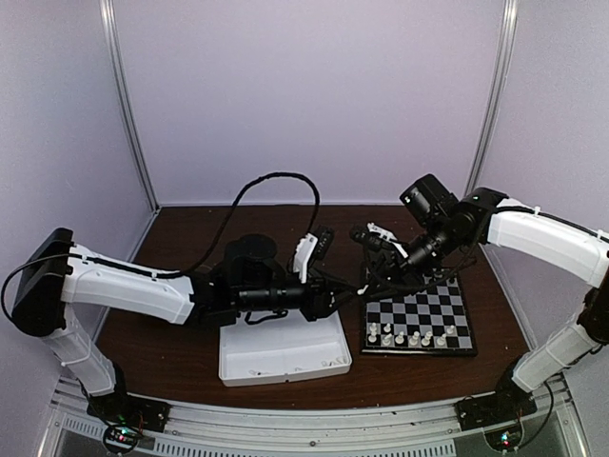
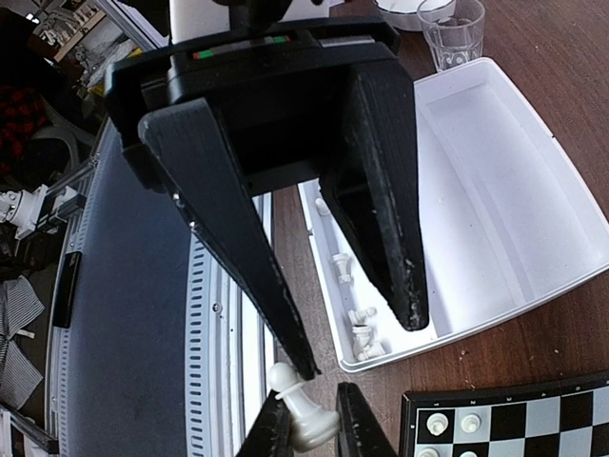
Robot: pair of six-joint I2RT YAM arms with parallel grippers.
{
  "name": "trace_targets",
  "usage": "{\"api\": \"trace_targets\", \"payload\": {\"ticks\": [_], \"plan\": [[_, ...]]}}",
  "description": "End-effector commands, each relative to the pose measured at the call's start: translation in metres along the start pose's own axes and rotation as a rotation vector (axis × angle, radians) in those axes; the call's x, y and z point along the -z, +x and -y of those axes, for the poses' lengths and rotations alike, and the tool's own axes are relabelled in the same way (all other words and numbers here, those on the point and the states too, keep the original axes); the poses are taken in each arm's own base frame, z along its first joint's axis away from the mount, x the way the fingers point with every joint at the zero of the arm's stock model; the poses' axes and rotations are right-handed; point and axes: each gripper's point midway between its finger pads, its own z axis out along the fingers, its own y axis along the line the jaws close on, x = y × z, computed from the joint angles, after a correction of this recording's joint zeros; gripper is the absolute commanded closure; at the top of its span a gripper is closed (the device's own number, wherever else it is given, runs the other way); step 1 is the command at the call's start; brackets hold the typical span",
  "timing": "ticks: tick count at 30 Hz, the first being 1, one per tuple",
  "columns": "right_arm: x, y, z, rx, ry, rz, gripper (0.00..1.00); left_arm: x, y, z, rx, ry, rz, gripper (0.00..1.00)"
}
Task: Set up the chess pieces on the board
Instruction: Pass from the right arm to the left
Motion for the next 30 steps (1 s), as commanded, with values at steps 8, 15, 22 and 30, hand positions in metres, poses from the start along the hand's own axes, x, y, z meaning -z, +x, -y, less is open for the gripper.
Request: {"api": "trace_targets", "payload": {"ticks": [8, 15, 22, 30], "plan": [[0.002, 0.001, 0.001, 0.01, 0.019, 0.017, 0.9, 0.015, -0.037, 0.016, -0.02, 0.019, 0.172, 0.63], [0.003, -0.001, 0.002, 0.01, 0.021, 0.022, 0.9, 0.001, -0.025, 0.028, -0.004, 0.106, 0.108, 0.65], [0.004, -0.003, 0.001, 0.011, 0.019, 0.027, 0.9, -0.01, -0.019, 0.028, 0.019, 0.122, 0.071, 0.71], [0.007, -0.005, -0.002, 0.017, 0.013, 0.041, 0.89, -0.01, -0.018, 0.029, 0.018, 0.125, 0.068, 0.79]]}}
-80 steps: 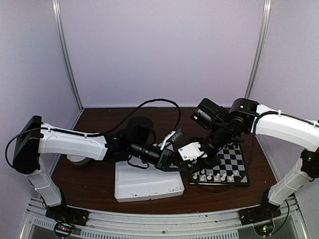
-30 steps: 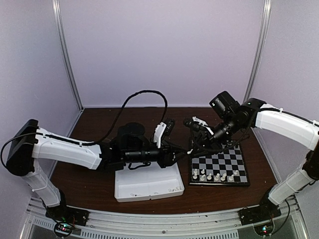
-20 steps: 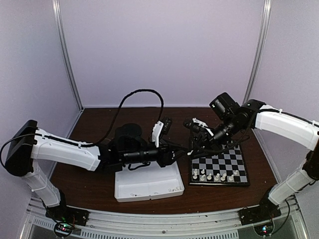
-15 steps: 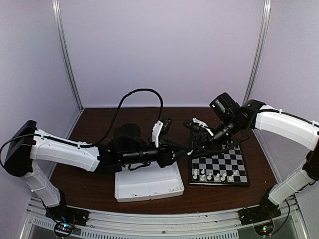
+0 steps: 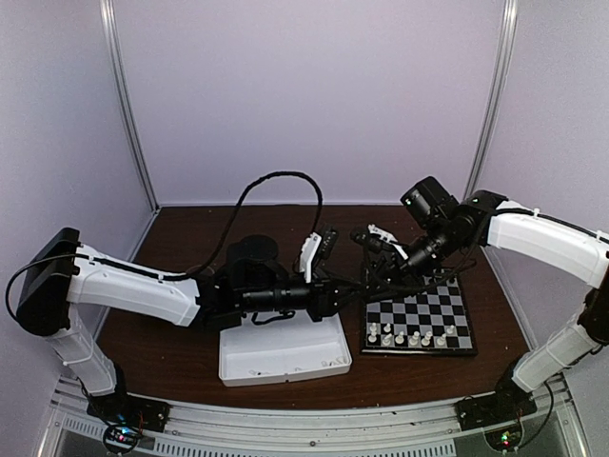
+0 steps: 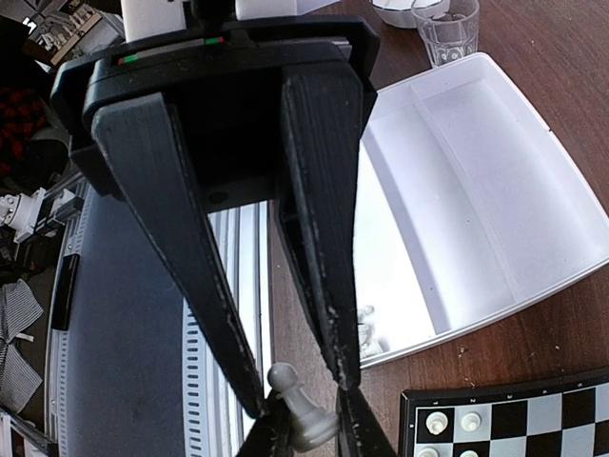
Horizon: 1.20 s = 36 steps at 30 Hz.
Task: Set up the chess pieces on the board
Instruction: Pass from the right arm to the left
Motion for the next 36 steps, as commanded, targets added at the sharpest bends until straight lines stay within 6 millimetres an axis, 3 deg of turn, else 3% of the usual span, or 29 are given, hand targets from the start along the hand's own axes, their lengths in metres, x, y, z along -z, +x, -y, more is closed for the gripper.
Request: {"api": "trace_targets", "payload": {"ticks": [1, 9, 25, 28, 31, 36], "plan": [[0.009, -0.008, -0.005, 0.026, 0.008, 0.038, 0.89, -0.004, -0.012, 0.012, -0.011, 0.042, 0.032, 0.79], [0.015, -0.011, -0.005, 0.024, 0.007, 0.06, 0.89, -0.001, -0.01, 0.009, -0.005, 0.022, 0.03, 0.74], [0.015, -0.006, -0.005, 0.041, 0.02, 0.049, 0.88, -0.004, -0.014, 0.012, -0.036, 0.034, 0.027, 0.91], [0.018, -0.004, -0.007, 0.059, 0.028, 0.039, 0.8, -0.005, -0.015, 0.011, -0.056, 0.022, 0.013, 0.93], [0.027, 0.001, -0.007, 0.065, 0.056, 0.015, 0.62, -0.009, -0.015, 0.011, -0.078, 0.009, -0.013, 0.93], [0.066, 0.018, -0.006, 0.036, 0.073, 0.018, 0.51, -0.022, -0.011, 0.004, -0.128, -0.026, -0.106, 0.94]]}}
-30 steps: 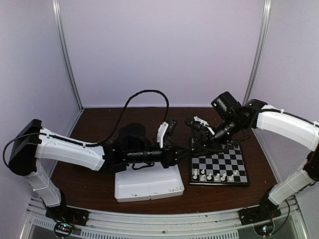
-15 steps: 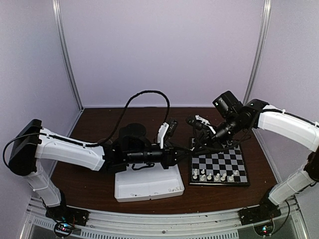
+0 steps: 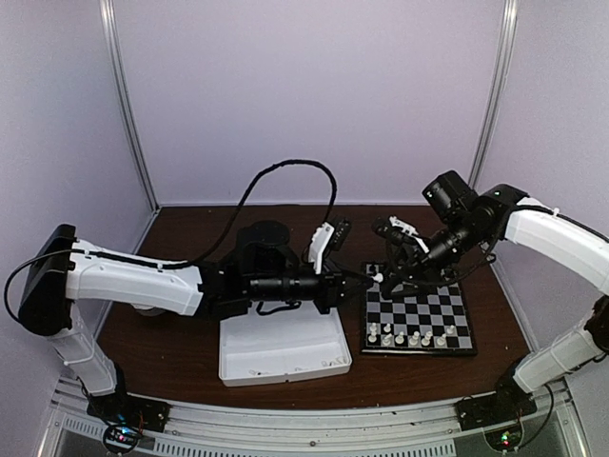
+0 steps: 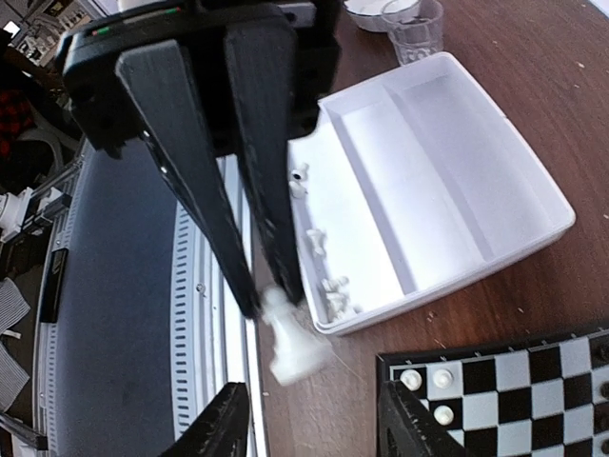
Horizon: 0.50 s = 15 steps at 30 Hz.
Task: Set up the chess pieces on the board
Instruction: Pass from the right arm to the left
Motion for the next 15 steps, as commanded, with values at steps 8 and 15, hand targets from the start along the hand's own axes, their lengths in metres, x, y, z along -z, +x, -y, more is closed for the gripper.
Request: {"api": "trace_targets", "payload": {"ticks": [8, 15], "plan": [[0.098, 0.054, 0.011, -0.066, 0.177, 0.032, 0.47, -0.046, 0.032, -0.024, -0.084, -0.063, -0.379, 0.94], [0.115, 0.101, 0.045, -0.178, 0.362, -0.02, 0.47, -0.076, 0.066, -0.038, -0.057, -0.069, -0.632, 0.94]]}}
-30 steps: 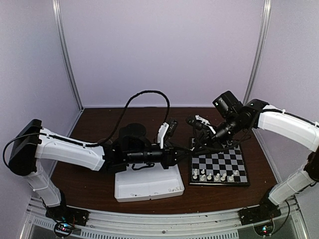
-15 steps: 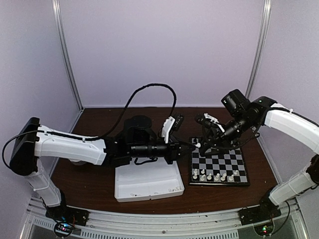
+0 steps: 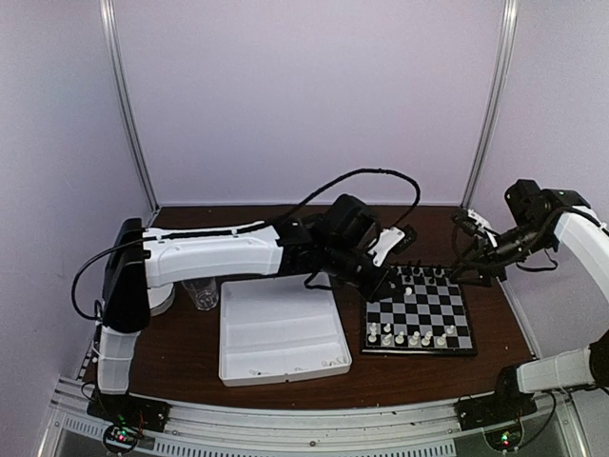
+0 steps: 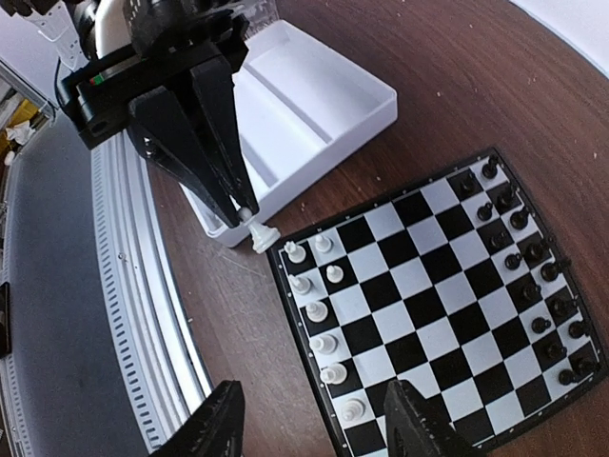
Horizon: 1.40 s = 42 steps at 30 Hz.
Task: Set up the chess pieces on the board
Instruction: Pass from the right arm to the left, then place the pawn on the chessboard.
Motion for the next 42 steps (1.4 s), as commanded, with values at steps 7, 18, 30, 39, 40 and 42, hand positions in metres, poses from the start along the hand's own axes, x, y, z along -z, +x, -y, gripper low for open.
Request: {"api": "trace_targets", "payload": {"ticks": [7, 18, 30, 39, 40, 42], "plan": [[-0.016, 0.044, 0.014, -0.044, 0.071, -0.066, 0.47, -0.04, 0.049, -0.02, 0.003, -0.003, -0.321, 0.95], [-0.024, 0.053, 0.029, -0.082, 0.123, -0.075, 0.47, -0.071, 0.067, -0.078, 0.116, -0.151, -0.352, 0.94], [-0.027, 0.055, 0.028, -0.085, 0.113, -0.063, 0.47, -0.061, 0.082, -0.115, 0.315, -0.209, -0.39, 0.95], [-0.029, 0.055, 0.028, -0.092, 0.1, -0.062, 0.47, -0.069, 0.092, -0.114, 0.347, -0.183, -0.409, 0.95], [-0.029, 0.055, 0.028, -0.092, 0.1, -0.061, 0.47, -0.069, 0.092, -0.114, 0.349, -0.182, -0.41, 0.95], [-0.029, 0.055, 0.028, -0.093, 0.099, -0.062, 0.47, -0.07, 0.093, -0.114, 0.35, -0.181, -0.412, 0.95]]}}
